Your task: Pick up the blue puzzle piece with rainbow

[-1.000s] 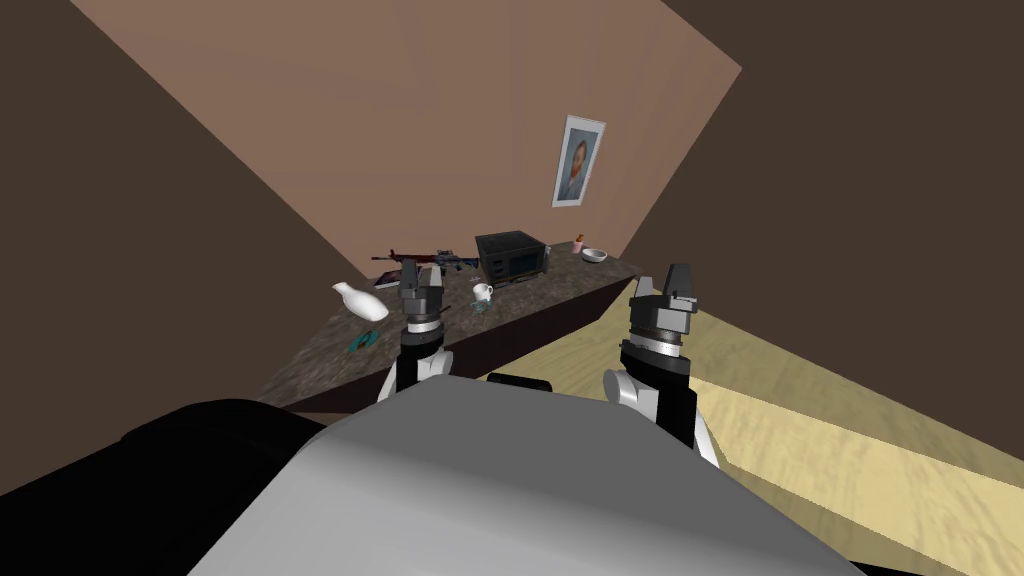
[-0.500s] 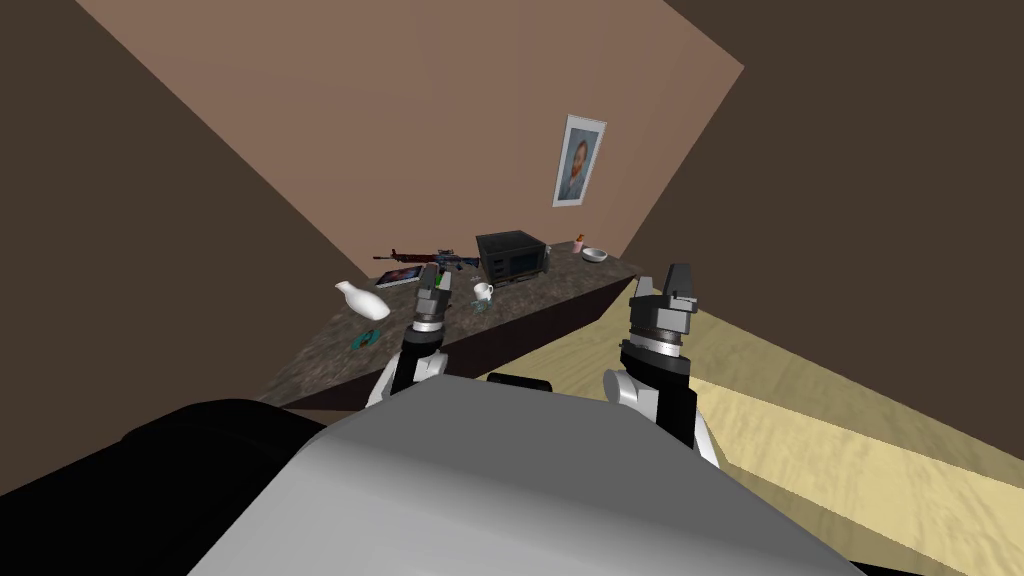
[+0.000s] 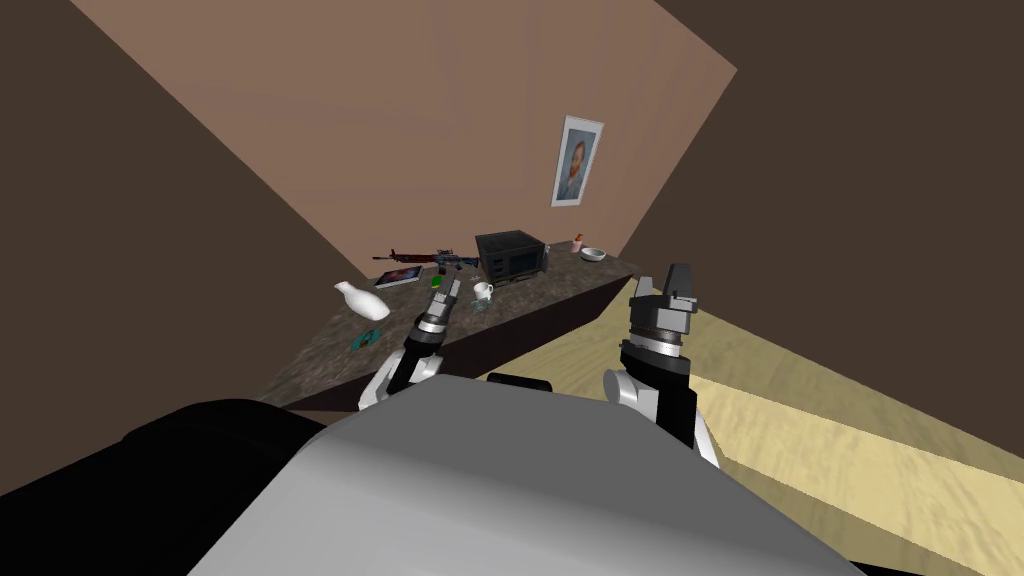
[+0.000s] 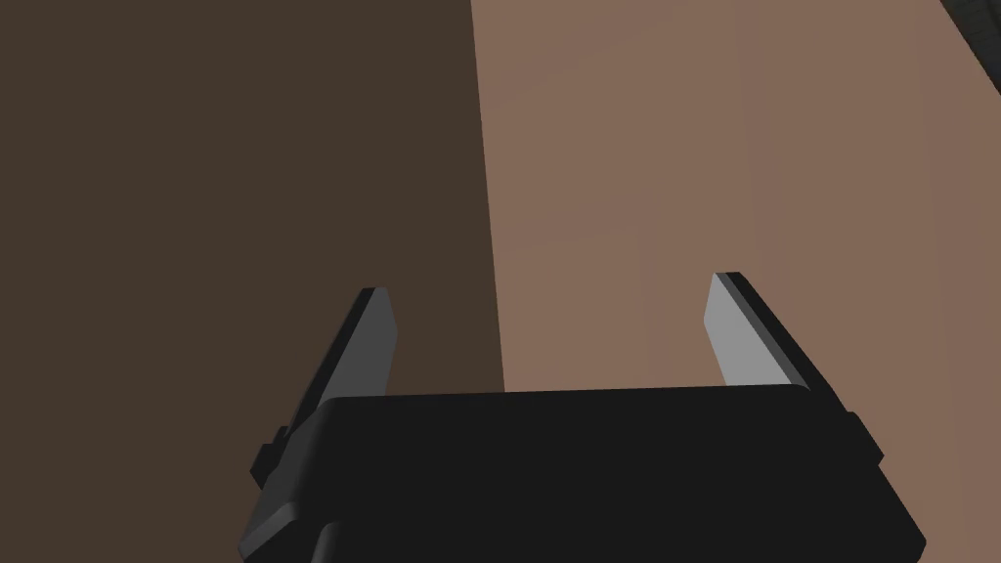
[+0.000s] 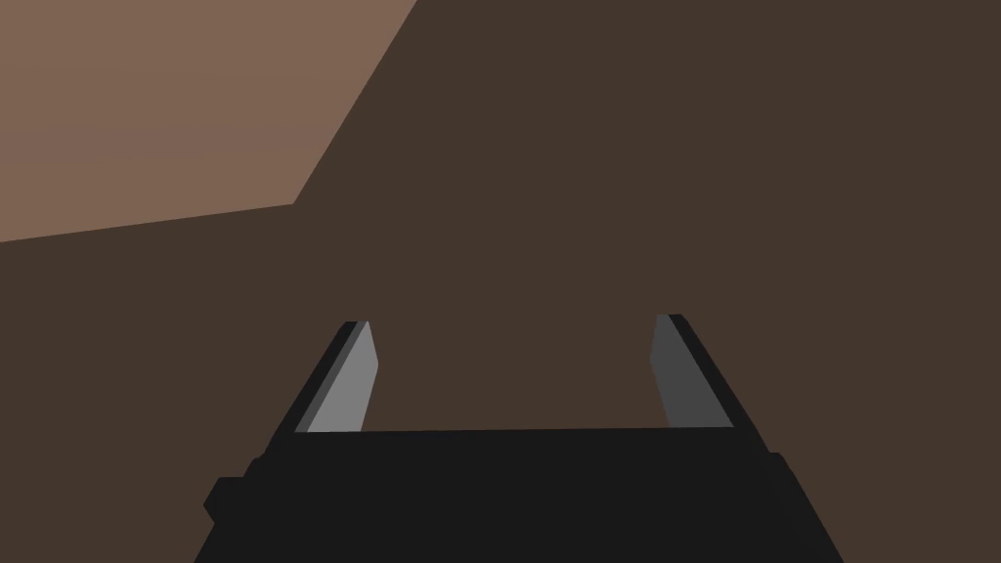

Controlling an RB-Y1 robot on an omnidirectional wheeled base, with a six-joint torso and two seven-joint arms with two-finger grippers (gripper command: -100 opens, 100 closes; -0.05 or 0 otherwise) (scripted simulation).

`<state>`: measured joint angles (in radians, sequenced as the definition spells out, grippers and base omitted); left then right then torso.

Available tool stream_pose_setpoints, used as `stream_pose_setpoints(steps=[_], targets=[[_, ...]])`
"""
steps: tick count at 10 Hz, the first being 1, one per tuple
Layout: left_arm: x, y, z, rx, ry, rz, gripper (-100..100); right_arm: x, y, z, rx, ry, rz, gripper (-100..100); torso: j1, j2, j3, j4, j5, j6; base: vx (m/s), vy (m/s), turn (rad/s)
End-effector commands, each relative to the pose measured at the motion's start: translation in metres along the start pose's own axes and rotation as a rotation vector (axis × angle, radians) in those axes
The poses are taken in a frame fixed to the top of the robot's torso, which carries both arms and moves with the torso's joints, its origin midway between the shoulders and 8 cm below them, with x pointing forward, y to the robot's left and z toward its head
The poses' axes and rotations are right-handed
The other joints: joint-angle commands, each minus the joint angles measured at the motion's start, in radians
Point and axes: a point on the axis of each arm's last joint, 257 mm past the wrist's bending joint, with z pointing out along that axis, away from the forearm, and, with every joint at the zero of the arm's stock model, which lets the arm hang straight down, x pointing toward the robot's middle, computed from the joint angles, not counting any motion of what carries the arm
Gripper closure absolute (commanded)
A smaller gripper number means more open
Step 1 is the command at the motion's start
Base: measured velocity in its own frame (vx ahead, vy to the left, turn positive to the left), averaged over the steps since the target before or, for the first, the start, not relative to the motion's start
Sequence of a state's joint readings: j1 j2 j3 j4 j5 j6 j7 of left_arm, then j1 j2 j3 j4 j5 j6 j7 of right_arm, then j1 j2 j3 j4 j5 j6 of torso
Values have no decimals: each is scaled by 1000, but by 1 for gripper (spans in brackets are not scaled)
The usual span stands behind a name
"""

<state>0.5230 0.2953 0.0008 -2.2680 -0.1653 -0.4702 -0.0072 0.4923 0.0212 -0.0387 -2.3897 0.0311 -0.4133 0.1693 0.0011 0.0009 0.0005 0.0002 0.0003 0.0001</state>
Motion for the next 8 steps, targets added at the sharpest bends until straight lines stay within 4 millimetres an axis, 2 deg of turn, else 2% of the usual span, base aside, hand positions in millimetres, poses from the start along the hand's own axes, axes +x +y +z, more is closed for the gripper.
stream_pose_setpoints(steps=[1,4,5,6,7,8], targets=[[6,5,-2,-17,36,15,-100,0,0,0,0,0,0,0,0,0,0,0,0,0,-12,10,-15],[22,28,-9,-73,134,58,-100,0,0,0,0,0,0,0,0,0,0,0,0,0,-12,9,-37],[22,28,-9,-72,140,62,-100,0,0,0,0,0,0,0,0,0,0,0,0,0,-10,10,-21],[29,40,-14,-101,186,83,-100,0,0,0,0,0,0,0,0,0,0,0,0,0,-11,14,-46],[30,40,-15,-100,195,87,-100,0,0,0,0,0,0,0,0,0,0,0,0,0,-9,11,-28],[37,52,-20,-128,239,108,-100,0,0,0,0,0,0,0,0,0,0,0,0,0,-11,13,-64]])
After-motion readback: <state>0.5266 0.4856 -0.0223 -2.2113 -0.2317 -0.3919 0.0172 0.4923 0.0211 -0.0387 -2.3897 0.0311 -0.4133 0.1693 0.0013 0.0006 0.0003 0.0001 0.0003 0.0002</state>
